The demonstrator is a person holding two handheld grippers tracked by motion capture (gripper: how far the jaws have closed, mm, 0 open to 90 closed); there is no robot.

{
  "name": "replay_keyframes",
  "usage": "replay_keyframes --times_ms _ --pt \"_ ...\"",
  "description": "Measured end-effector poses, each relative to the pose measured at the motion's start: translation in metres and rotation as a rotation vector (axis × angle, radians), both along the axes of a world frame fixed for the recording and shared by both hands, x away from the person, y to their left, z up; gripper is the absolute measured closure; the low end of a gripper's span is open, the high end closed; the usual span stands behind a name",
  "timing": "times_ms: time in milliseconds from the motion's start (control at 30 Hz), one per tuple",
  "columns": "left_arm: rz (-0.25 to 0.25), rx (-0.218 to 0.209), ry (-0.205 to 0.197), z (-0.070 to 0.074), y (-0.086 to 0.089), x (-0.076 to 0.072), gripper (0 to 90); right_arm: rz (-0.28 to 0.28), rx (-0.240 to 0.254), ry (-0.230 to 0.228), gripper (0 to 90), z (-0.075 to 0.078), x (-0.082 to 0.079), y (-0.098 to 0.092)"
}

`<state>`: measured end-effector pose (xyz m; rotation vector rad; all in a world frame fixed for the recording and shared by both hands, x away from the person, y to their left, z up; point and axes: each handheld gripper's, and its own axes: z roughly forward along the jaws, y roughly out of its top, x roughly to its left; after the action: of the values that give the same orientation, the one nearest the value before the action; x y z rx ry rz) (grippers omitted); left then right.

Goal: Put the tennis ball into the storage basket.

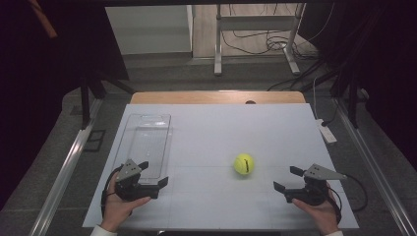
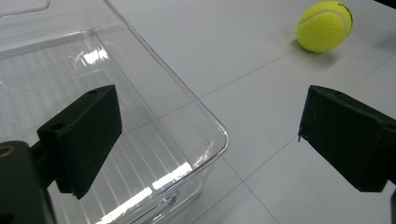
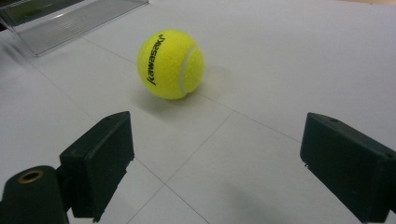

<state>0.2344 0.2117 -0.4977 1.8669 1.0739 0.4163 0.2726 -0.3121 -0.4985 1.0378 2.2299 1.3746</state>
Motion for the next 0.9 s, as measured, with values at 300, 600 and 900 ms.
replay_keyframes --times_ms 300,600,900 --pt "0.000 0.012 0.010 -0.0029 -0.0007 -0.0014 6.6 0.004 0.006 0.002 10.2 -0.0005 0.0038 -0.0013" --pt "-0.010 0.019 0.005 -0.0028 -0.0018 -0.0006 6.6 0.006 0.009 0.002 10.2 -0.0002 0.0032 -0.0008" --pt "-0.028 0.019 0.006 -0.0011 -0.0041 0.0005 6.6 -0.003 0.019 0.005 10.2 0.0008 0.0021 -0.0049"
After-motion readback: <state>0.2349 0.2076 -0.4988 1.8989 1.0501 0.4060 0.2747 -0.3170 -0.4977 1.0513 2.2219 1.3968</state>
